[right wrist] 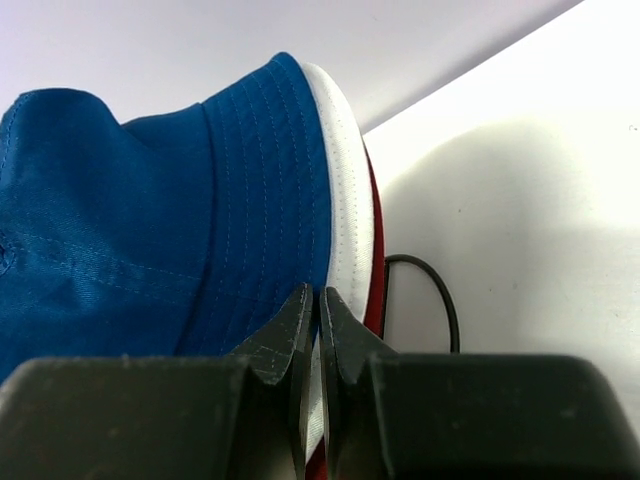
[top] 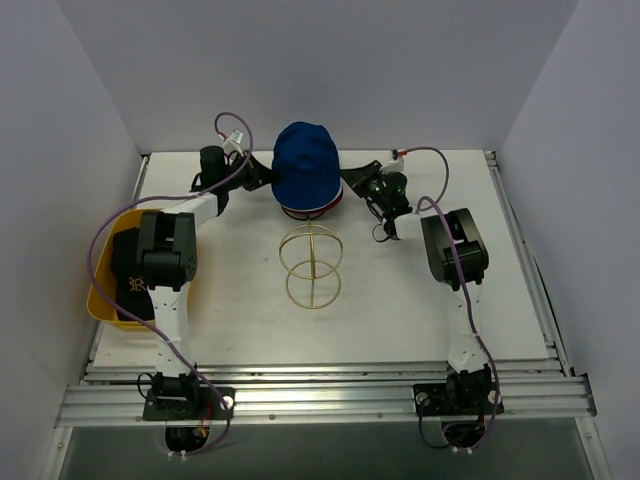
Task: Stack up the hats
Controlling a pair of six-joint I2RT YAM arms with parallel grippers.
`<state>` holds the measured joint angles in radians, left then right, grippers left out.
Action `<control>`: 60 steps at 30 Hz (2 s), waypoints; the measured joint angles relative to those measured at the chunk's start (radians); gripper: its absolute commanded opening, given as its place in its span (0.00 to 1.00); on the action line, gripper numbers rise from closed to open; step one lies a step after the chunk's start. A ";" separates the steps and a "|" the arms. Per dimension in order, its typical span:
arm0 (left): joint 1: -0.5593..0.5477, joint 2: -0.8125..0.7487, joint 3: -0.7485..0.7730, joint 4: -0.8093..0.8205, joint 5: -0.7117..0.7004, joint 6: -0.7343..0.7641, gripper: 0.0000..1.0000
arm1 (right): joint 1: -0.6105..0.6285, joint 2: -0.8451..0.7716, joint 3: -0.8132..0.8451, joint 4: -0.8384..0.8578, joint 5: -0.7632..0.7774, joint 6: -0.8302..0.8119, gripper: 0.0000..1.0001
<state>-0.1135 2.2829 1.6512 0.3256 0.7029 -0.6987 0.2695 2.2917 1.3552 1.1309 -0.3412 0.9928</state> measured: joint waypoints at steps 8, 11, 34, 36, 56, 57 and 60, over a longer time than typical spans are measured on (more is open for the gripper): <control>-0.005 -0.068 -0.140 0.084 -0.085 0.006 0.20 | -0.002 0.021 -0.019 -0.101 0.023 -0.056 0.00; -0.005 -0.119 -0.187 0.076 -0.121 0.018 0.42 | -0.002 0.024 -0.031 -0.127 0.021 -0.068 0.00; -0.004 -0.336 -0.254 -0.094 -0.379 0.082 0.54 | -0.026 -0.254 -0.051 -0.322 0.095 -0.237 0.00; -0.006 -0.337 -0.254 -0.090 -0.374 0.082 0.52 | -0.018 -0.252 -0.019 -0.327 0.093 -0.243 0.00; -0.055 -0.379 -0.336 -0.149 -0.551 0.087 0.50 | 0.076 -0.076 0.064 -0.347 0.091 -0.256 0.00; -0.055 -0.400 -0.345 -0.155 -0.560 0.090 0.50 | 0.076 -0.075 0.064 -0.348 0.091 -0.258 0.00; -0.057 -0.453 -0.351 -0.153 -0.570 0.103 0.50 | 0.077 -0.075 0.064 -0.349 0.090 -0.260 0.00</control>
<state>-0.1703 1.8297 1.2999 0.1722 0.1329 -0.5957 0.3466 2.2169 1.4197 0.7815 -0.2508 0.7330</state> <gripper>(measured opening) 0.497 0.001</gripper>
